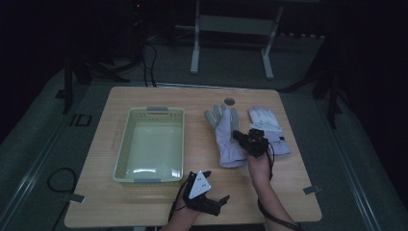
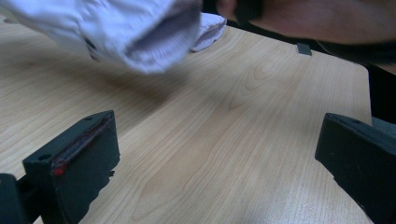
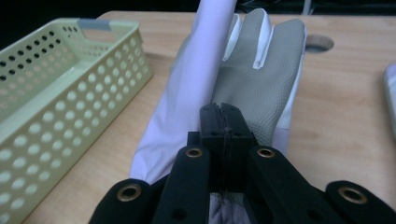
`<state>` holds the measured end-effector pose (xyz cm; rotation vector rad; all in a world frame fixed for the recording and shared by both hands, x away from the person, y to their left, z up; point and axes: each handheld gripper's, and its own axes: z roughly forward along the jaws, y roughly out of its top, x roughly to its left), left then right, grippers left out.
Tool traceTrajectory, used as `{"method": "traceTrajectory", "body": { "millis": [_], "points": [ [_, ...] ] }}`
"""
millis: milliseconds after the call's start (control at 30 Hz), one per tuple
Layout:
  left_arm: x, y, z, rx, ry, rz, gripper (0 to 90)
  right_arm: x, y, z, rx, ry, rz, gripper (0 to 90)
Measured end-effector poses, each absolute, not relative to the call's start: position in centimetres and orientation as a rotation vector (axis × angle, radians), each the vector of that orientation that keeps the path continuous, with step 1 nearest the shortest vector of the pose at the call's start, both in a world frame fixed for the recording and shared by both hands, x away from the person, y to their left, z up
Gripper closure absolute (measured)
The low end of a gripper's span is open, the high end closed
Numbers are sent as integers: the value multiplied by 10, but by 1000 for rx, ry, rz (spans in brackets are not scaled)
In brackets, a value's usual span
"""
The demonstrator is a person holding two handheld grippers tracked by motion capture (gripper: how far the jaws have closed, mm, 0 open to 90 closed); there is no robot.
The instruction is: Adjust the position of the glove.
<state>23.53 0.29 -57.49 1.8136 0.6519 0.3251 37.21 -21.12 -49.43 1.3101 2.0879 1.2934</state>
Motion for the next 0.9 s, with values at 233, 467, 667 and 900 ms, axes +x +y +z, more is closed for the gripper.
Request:
{"method": "traceTrajectory", "body": {
  "millis": [233, 467, 667, 900],
  "points": [
    [235, 3, -575, 1815, 649, 327, 0, 353, -214, -514, 1379, 2057, 1242, 895],
    [235, 3, -575, 1819, 647, 328, 0, 345, -219, -546, 1493, 2051, 1182, 892],
    [236, 3, -575, 1818, 650, 324, 0, 343, -219, -553, 1487, 2055, 1158, 817],
    [236, 3, -575, 1817, 651, 323, 0, 345, -223, -539, 1391, 2044, 1116, 395]
  ]
}}
